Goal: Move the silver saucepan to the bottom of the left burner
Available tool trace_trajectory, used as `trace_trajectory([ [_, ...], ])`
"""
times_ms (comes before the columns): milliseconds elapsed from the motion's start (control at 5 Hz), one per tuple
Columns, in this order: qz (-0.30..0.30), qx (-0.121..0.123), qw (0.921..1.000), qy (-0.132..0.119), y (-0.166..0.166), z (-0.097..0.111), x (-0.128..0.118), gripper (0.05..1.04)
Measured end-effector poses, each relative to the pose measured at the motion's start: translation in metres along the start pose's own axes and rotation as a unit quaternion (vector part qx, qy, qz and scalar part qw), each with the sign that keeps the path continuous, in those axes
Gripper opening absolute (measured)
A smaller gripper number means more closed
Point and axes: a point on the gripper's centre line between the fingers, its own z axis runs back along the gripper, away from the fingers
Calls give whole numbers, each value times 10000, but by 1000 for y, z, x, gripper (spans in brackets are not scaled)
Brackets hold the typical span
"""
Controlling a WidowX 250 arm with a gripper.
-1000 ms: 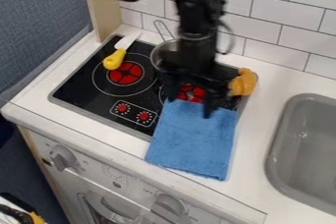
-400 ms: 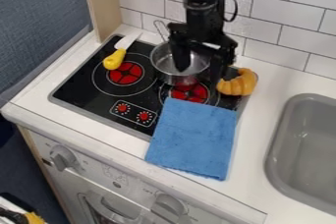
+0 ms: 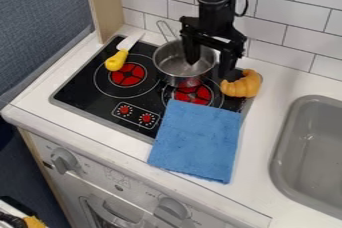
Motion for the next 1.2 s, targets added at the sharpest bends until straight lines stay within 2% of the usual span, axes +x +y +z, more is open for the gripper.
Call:
trace_trajectory([
  [200, 43, 103, 9998, 170, 5, -14, 3, 704],
  [400, 16, 132, 9995, 291, 6, -24, 2, 536],
  [600, 24, 125, 9994, 337, 7, -27, 1, 267],
  [800, 51, 120, 9994, 335, 6, -26, 0, 110],
  [1000, 177, 32, 9998, 66, 1, 1, -7, 79],
  [1200, 450, 104, 9985, -298, 6, 43, -24, 77],
])
